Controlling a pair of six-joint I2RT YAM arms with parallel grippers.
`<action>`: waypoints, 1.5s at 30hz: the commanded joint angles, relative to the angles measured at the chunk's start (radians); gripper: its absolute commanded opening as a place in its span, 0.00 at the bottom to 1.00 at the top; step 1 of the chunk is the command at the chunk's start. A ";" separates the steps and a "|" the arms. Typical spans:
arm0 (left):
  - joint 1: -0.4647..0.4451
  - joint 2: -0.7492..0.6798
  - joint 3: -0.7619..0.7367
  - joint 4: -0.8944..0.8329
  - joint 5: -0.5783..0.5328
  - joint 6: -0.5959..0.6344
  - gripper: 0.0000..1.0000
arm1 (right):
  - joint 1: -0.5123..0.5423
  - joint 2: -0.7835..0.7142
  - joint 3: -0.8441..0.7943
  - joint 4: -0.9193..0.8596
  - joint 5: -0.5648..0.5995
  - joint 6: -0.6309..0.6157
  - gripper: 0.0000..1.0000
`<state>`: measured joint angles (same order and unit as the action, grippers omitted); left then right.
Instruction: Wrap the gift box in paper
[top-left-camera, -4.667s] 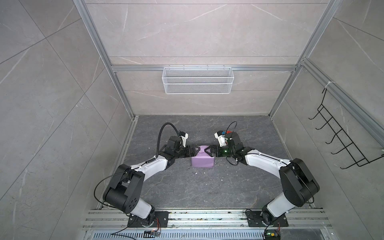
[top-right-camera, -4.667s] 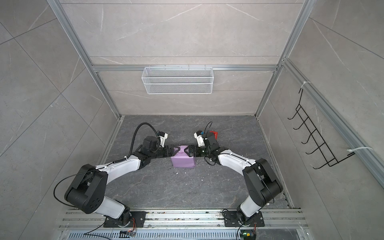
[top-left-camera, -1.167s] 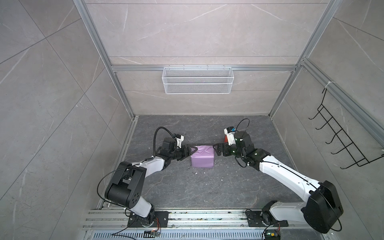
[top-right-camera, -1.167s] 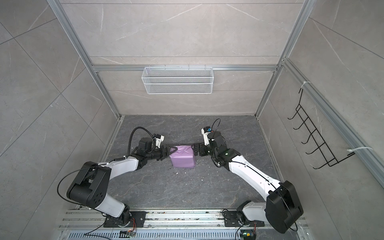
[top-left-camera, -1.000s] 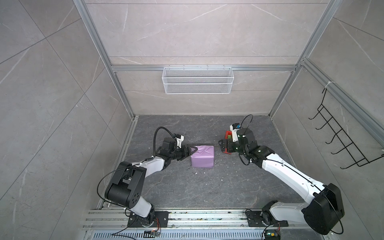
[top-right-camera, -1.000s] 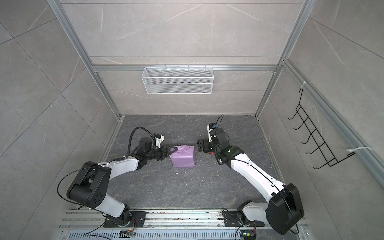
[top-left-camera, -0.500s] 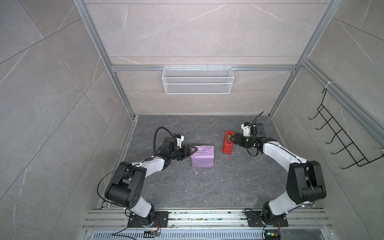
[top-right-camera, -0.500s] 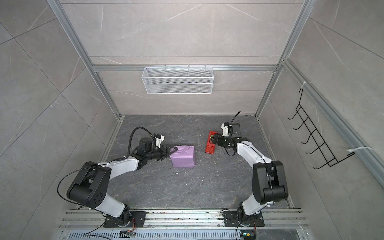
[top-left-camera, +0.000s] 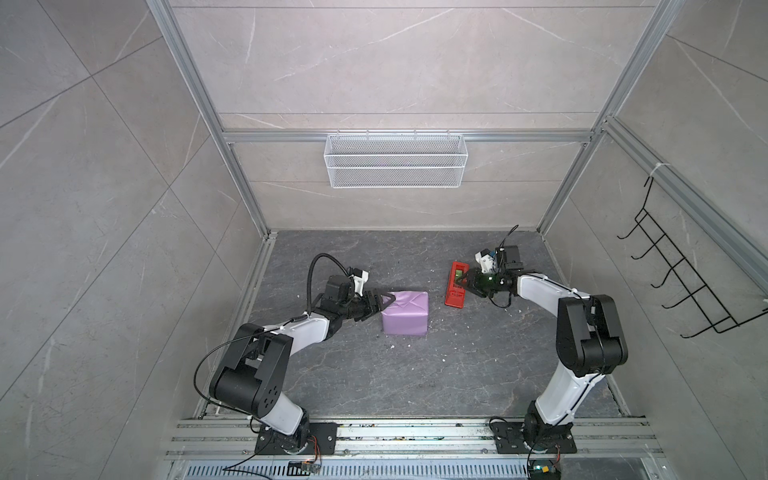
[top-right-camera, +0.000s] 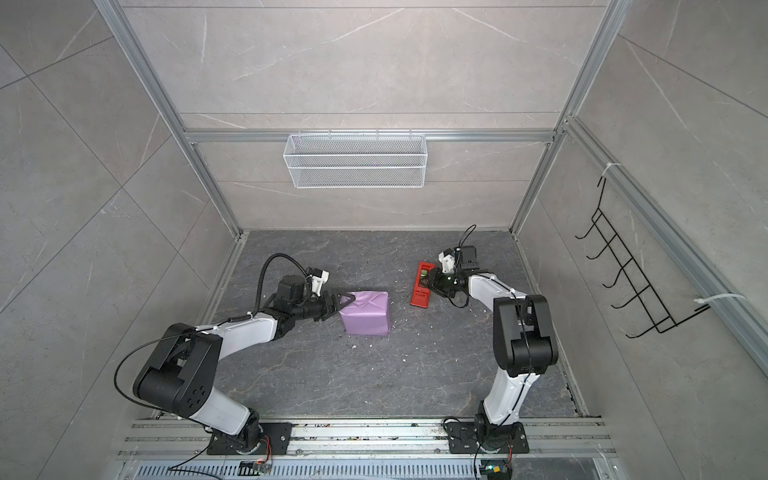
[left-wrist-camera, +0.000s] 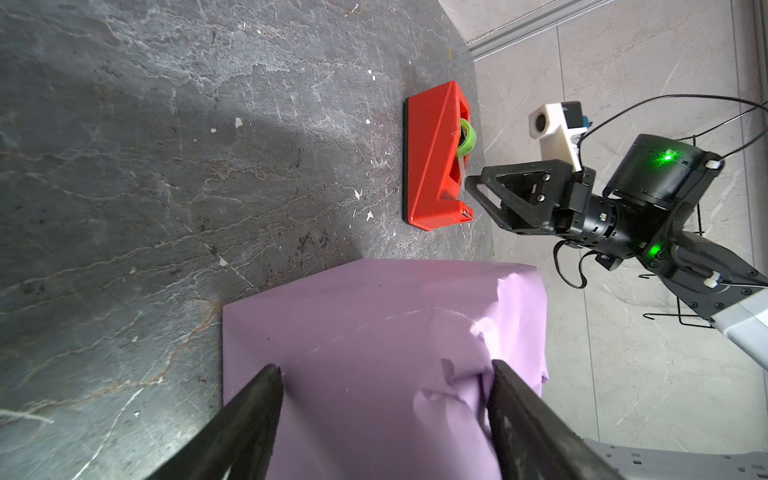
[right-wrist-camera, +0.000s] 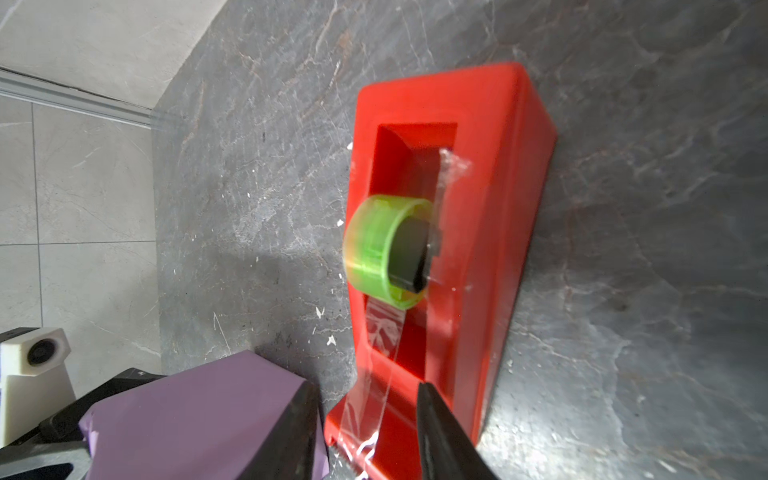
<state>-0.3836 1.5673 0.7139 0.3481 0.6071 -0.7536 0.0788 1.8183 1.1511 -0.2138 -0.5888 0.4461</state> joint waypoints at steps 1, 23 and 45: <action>-0.010 0.015 -0.035 -0.155 -0.038 0.056 0.77 | -0.001 0.025 0.017 -0.010 -0.027 0.016 0.40; -0.009 0.013 -0.032 -0.164 -0.049 0.067 0.76 | -0.001 0.109 -0.033 0.092 -0.135 0.108 0.18; -0.009 0.007 -0.034 -0.161 -0.046 0.065 0.74 | -0.043 0.031 -0.063 0.377 -0.297 0.392 0.00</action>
<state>-0.3866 1.5612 0.7143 0.3470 0.6041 -0.7326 0.0395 1.8885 1.0660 0.1303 -0.8433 0.7979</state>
